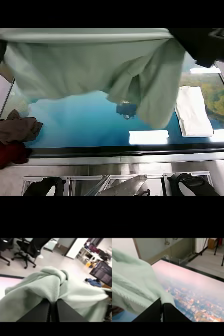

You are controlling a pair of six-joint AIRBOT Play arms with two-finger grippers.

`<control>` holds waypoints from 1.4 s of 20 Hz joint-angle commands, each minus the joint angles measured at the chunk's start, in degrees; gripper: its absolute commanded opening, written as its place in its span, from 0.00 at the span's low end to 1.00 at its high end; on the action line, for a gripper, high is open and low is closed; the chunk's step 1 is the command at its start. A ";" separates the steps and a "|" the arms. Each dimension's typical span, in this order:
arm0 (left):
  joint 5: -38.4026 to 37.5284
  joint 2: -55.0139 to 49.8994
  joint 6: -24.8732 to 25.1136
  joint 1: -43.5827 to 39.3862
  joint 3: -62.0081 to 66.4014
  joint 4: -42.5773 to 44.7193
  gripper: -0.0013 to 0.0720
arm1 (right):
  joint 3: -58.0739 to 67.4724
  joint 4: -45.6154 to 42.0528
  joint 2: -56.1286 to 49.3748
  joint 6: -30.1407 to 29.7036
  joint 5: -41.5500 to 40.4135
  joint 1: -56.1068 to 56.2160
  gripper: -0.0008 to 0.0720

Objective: Fold the shirts.

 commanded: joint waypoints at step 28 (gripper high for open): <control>25.99 -32.89 10.05 16.04 -15.54 0.98 0.97 | -29.16 1.40 -21.24 3.72 -12.92 -6.01 0.68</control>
